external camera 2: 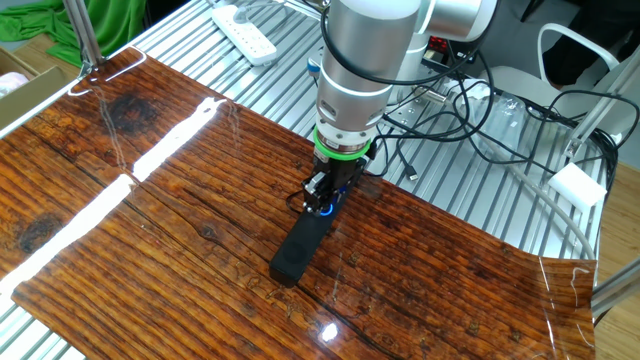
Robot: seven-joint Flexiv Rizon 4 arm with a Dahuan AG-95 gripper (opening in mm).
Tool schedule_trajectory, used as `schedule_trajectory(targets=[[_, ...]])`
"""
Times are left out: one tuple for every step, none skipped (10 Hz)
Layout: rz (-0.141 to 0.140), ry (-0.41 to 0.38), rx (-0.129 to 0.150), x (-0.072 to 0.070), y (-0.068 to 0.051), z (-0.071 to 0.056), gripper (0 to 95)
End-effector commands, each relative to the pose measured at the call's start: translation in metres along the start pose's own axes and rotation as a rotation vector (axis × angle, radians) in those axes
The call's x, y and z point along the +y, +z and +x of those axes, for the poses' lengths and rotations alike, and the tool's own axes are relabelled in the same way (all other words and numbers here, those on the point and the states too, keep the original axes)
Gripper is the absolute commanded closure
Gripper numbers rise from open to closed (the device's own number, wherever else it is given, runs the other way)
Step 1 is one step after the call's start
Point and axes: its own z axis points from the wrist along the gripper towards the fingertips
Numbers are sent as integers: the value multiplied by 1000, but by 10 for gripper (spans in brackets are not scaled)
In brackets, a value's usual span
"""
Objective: Turn the knob to decrease the volume of the speaker
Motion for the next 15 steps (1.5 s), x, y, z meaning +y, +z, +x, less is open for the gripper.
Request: schedule_trajectory(targets=[[-4,28,2,0,0,0,570],[-8,56,4,0,0,0,570],[-10,70,6,0,0,0,570],[-14,89,9,0,0,0,570],[-16,103,11,0,0,0,570],[-20,126,19,0,0,0,570],[-23,139,20,0,0,0,570],[-28,159,23,0,0,0,570],[-33,174,25,0,0,0,570],[-37,187,27,1,0,0,570],[-39,193,29,1,1,-1,570],[-39,194,29,1,1,-1,570],[-40,191,29,1,1,-1,570],[-40,195,29,1,1,-1,570],[-40,201,30,1,2,-1,570]])
